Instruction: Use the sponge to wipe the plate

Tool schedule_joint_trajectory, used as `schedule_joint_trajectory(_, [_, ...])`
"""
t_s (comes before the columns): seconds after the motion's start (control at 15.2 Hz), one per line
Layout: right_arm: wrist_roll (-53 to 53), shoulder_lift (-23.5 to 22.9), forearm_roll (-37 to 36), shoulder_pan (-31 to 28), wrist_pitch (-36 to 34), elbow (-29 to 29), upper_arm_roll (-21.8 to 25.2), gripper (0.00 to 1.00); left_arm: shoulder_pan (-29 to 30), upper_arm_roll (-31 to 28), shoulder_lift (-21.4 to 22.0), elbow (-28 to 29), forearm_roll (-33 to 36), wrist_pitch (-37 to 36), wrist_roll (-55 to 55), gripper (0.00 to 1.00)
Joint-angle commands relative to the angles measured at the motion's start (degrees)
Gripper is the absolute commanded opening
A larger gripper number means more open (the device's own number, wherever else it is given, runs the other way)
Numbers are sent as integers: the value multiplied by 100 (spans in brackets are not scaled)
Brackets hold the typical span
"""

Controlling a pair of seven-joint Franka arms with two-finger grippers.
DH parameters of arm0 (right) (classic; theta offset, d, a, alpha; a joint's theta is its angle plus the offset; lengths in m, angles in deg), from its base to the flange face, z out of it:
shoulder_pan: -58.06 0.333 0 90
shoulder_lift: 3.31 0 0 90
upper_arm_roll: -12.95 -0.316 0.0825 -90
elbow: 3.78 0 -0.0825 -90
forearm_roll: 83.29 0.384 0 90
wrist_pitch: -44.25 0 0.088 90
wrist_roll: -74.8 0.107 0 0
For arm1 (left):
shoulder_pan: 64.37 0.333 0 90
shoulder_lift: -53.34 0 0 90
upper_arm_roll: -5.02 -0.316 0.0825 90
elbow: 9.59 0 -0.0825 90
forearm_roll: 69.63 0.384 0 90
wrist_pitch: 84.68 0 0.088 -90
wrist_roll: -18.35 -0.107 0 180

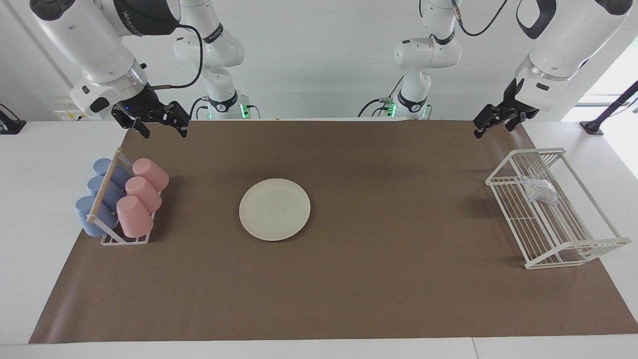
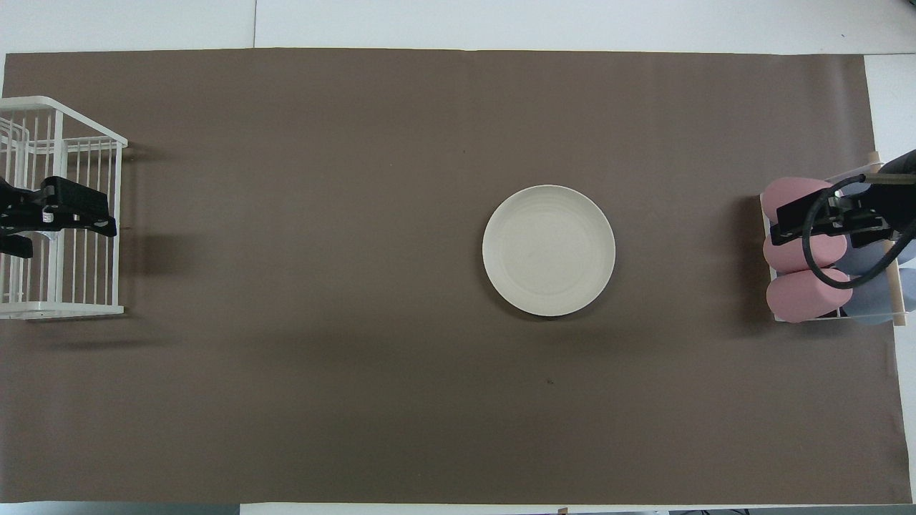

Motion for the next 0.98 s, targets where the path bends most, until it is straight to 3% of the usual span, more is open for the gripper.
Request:
schedule_joint_trajectory(0.0, [-107, 102, 80, -73, 35, -119, -24, 100, 68, 39, 82, 39, 47, -66, -11, 100])
schedule_joint_trajectory(0.52, [436, 102, 80, -73, 36, -128, -24, 100, 16, 30, 196, 319, 161, 179, 6, 100])
schedule_joint_trajectory(0.72, [1015, 102, 80, -73, 27, -137, -24, 100, -264, 144, 241, 715, 1231, 408, 671, 100])
schedule_joint_trajectory(0.92, [1658, 102, 80, -73, 96, -146, -24, 100, -853, 145, -206, 769, 2242, 417, 1464, 100])
